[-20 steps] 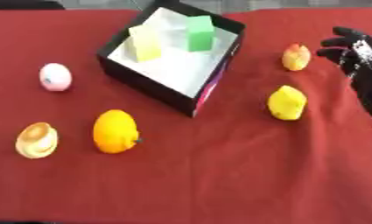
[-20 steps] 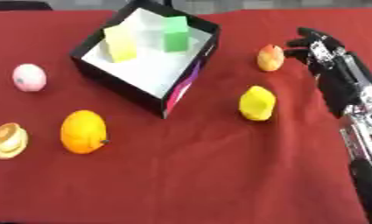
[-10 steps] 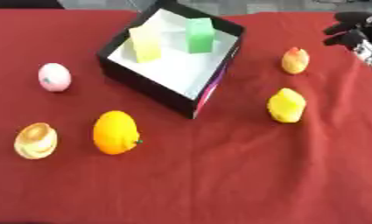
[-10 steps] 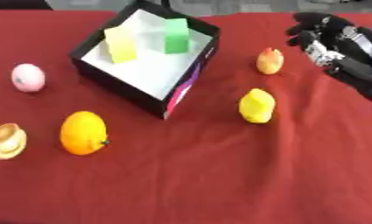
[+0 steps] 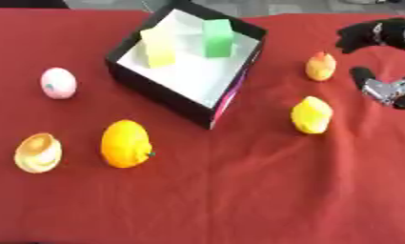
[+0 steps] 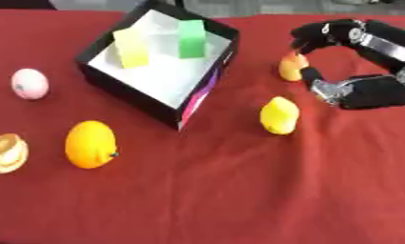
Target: Pick up objects on the table and place them in the box.
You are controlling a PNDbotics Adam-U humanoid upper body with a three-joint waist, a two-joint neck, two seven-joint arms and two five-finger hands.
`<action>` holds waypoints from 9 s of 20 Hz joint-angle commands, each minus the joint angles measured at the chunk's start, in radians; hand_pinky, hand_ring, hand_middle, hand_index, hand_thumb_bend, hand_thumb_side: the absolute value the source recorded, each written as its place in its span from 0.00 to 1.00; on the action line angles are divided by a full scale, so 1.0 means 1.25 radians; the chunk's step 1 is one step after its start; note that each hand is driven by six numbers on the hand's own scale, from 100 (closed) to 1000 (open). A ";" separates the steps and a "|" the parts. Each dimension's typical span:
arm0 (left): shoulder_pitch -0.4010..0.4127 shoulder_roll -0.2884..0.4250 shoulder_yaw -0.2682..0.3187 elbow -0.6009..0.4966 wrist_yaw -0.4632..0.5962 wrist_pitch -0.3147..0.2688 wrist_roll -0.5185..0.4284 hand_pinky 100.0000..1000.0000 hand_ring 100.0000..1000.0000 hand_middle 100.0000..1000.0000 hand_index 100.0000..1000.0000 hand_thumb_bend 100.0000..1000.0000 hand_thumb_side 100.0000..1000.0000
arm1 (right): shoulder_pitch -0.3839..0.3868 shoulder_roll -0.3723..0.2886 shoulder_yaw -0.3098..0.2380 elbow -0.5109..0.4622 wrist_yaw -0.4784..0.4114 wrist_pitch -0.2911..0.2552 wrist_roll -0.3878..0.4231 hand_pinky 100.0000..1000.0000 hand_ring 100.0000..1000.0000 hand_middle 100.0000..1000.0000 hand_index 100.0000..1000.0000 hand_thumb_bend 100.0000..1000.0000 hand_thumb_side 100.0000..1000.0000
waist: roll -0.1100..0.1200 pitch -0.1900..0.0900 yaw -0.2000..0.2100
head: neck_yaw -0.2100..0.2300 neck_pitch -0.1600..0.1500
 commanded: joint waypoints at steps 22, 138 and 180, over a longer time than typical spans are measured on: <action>-0.008 0.025 -0.009 -0.005 0.004 0.001 -0.017 0.67 0.75 0.71 0.75 0.22 0.56 | -0.018 0.001 0.119 -0.015 0.279 0.108 -0.023 0.94 0.80 0.77 0.92 0.39 0.56 | 0.000 -0.018 0.010 | -0.015 -0.006; -0.061 -0.010 -0.027 -0.131 -0.025 -0.051 0.017 0.68 0.74 0.72 0.74 0.24 0.49 | -0.694 0.484 0.163 0.750 0.574 -0.256 0.056 0.96 0.87 0.77 0.96 0.38 0.46 | -0.013 -0.012 0.088 | -0.108 -0.005; -0.039 0.018 -0.013 -0.101 -0.025 -0.025 0.008 0.67 0.74 0.71 0.73 0.23 0.50 | -0.364 0.101 0.025 0.573 0.400 -0.226 0.112 0.88 0.88 0.83 0.91 0.25 0.66 | -0.024 -0.012 0.051 | -0.068 -0.005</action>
